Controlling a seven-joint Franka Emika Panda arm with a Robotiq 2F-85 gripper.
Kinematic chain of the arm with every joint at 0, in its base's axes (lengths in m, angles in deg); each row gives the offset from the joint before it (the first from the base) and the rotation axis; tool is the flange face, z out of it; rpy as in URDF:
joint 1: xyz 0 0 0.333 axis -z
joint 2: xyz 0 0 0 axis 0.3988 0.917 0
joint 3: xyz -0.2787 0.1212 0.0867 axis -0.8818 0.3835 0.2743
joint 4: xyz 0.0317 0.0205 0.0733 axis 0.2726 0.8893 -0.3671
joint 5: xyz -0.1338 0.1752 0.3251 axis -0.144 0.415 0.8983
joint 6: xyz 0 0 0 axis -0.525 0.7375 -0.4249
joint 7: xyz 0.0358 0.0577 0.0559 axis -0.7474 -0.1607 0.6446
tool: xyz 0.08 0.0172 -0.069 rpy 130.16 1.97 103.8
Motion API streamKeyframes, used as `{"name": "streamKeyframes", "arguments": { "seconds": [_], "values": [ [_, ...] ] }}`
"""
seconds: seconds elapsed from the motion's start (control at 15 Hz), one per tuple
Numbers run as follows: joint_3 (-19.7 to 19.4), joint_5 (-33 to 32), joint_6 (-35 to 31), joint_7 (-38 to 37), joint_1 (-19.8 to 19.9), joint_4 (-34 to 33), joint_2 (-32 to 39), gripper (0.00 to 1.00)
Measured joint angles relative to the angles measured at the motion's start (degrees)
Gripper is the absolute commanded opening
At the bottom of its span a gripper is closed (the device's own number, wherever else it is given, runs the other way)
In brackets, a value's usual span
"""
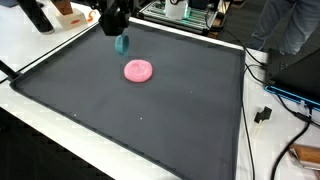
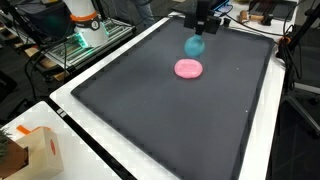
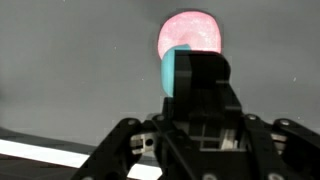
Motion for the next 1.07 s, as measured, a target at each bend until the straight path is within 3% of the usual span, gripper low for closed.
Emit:
{"name": "streamKeyframes", "arguments": {
  "seconds": [0.33, 0.4, 0.67, 1.07],
  "values": [
    [0.0, 0.1, -0.4, 0.4, 0.1, 0.7, -0.5, 0.50],
    [0.0, 0.1, -0.4, 0.4, 0.1, 0.7, -0.5, 0.25],
    [0.0, 0.6, 0.0, 0.6, 0.1, 0.3, -0.1, 0.25],
    [0.0, 14.2, 6.7, 12.2, 3.5, -3.5, 2.2, 0.25]
  ]
}}
